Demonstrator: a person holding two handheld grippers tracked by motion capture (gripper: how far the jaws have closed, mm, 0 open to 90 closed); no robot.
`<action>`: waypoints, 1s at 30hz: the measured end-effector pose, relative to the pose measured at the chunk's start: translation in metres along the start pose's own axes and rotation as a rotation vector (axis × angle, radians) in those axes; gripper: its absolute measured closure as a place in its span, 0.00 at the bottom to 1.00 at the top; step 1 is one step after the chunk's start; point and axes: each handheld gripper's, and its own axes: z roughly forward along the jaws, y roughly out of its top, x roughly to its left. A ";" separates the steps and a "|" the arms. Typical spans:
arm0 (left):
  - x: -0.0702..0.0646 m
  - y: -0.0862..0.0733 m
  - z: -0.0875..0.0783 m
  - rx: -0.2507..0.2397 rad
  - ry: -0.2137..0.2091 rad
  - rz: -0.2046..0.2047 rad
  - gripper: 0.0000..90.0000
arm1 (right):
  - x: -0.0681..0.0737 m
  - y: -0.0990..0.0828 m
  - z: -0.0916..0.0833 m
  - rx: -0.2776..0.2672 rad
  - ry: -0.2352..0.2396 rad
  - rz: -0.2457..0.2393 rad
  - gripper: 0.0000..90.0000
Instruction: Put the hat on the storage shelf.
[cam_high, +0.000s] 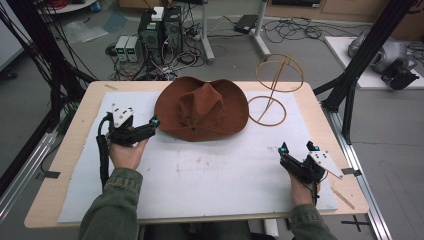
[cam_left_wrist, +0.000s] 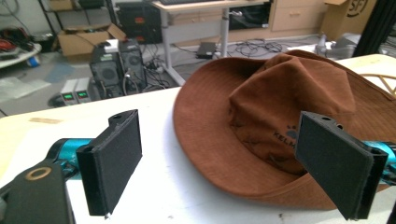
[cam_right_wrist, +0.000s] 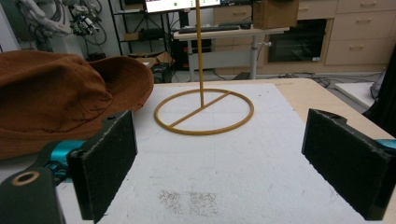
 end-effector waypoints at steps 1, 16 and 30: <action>-0.001 0.000 0.003 0.007 -0.004 -0.003 0.17 | 0.000 0.000 0.000 -0.002 0.000 0.003 0.11; -0.031 -0.004 0.054 0.125 -0.051 0.013 0.17 | -0.002 0.001 0.001 -0.003 0.000 0.006 0.11; -0.063 0.003 0.082 0.195 -0.119 0.016 0.17 | -0.003 0.001 0.001 -0.003 0.002 0.017 0.11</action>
